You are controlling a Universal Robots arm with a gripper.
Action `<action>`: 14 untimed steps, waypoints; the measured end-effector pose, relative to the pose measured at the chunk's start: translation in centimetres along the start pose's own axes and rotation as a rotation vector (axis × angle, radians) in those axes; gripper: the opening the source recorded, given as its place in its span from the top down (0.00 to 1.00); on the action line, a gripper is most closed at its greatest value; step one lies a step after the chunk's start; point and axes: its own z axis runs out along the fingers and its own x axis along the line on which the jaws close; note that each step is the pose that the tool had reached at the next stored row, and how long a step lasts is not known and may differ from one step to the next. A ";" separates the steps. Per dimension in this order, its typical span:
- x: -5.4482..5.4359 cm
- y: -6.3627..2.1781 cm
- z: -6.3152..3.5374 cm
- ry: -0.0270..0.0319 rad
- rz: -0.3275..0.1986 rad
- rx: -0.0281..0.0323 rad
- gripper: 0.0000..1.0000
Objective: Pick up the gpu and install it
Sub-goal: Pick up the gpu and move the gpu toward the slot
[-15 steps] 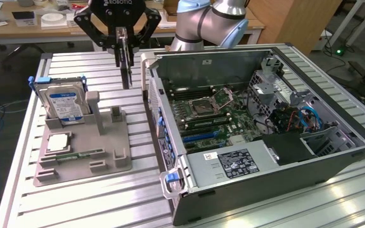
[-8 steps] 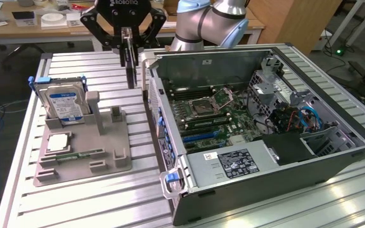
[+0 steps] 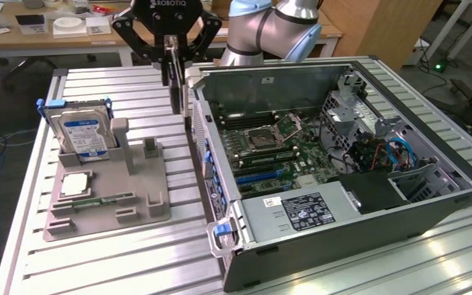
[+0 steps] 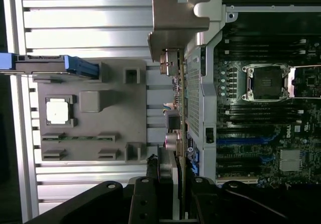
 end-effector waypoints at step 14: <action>-1.8 0.07 0.06 -0.0001 -0.004 -0.0004 0.72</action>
